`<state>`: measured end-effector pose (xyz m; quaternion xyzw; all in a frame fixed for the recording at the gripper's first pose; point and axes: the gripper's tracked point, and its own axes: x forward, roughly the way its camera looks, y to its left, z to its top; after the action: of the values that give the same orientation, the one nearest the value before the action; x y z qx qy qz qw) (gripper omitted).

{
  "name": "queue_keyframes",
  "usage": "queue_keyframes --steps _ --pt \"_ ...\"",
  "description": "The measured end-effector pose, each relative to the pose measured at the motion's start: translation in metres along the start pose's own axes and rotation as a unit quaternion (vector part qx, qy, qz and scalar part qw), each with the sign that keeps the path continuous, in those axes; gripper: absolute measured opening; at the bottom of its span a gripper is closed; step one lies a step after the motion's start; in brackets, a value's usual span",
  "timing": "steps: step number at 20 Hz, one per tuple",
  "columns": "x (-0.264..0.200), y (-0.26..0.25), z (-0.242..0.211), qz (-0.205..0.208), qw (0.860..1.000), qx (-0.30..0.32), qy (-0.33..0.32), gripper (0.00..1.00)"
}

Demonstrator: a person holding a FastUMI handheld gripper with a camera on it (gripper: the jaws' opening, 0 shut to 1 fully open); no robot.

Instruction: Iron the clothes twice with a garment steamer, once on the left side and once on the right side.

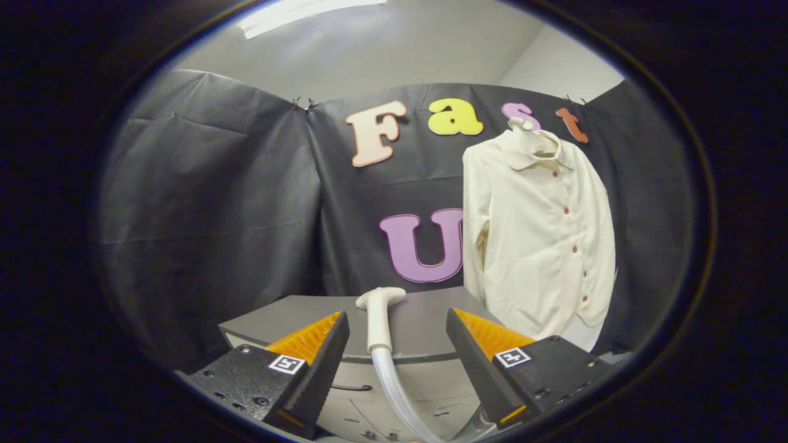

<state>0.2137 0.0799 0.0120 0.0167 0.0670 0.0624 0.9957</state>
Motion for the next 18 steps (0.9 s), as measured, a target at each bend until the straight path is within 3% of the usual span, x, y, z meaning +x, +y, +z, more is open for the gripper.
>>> queue_keyframes --steps 2,4,8,11,15,18 --pt "0.031 0.001 -0.002 -0.011 1.000 0.005 0.022 0.97" --pt "0.060 0.018 -0.009 0.004 0.998 0.024 0.055 0.97" --pt "0.112 0.034 -0.040 0.018 0.991 -0.028 0.130 0.97" --pt "0.140 0.038 -0.073 0.016 0.979 -0.066 0.191 0.97" --pt "0.157 0.035 -0.091 0.009 0.967 -0.060 0.246 1.00" --pt "0.158 0.034 -0.110 0.015 0.949 -0.075 0.305 0.95"
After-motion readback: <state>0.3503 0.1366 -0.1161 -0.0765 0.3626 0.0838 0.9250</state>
